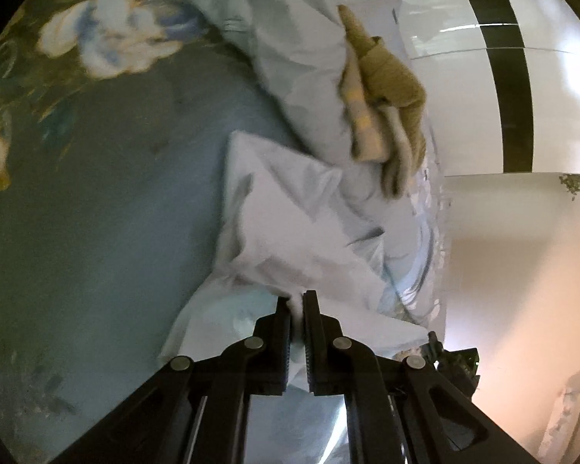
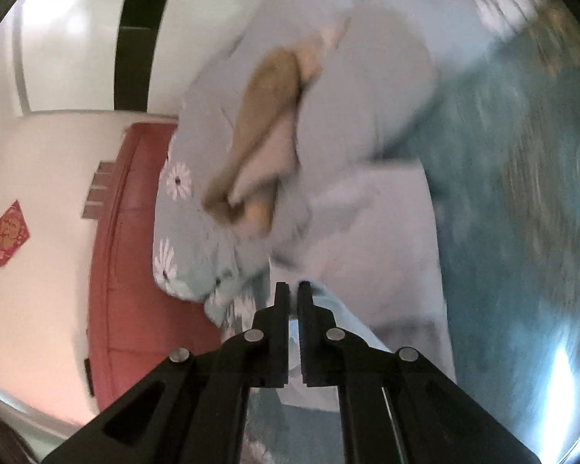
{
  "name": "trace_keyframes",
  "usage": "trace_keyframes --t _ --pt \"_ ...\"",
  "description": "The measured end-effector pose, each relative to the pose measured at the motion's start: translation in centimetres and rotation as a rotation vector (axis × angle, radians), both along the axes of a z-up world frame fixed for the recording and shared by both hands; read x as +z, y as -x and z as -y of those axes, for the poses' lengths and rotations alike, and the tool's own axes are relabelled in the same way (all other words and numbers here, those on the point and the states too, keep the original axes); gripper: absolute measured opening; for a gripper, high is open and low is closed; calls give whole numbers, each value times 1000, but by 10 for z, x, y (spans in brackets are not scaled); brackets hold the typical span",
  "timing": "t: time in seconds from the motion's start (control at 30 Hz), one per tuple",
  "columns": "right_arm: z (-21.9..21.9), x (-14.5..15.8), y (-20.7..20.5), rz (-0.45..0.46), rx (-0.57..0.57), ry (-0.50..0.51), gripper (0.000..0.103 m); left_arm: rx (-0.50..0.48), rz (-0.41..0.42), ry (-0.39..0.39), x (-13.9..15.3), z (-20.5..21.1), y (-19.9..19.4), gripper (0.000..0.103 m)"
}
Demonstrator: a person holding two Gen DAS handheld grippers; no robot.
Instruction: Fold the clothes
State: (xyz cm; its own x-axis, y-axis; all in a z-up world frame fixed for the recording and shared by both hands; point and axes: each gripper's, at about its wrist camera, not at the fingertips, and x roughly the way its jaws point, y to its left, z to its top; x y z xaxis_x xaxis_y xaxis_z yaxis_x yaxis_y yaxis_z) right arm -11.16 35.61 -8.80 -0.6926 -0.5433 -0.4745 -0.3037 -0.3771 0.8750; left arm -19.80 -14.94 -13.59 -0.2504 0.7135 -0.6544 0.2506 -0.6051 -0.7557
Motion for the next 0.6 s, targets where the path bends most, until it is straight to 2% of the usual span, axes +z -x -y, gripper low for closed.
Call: trace_keyframes --t 0.07,0.17,0.33,0.5,0.6 --pt "-13 1 21 16 -26 -15 4 3 0 -2 0 -9 24 7" --pt "-18 -12 57 70 -31 -56 4 7 -7 29 -4 -23 63 7" --pt "-20 -40 95 158 -36 -89 4 49 14 58 -18 -31 108 7" --pt "-26 -63 109 234 -41 -94 5 60 51 87 -45 -34 128 7" --pt "-24 -68 114 251 -11 -126 7 56 50 83 -56 -35 126 12"
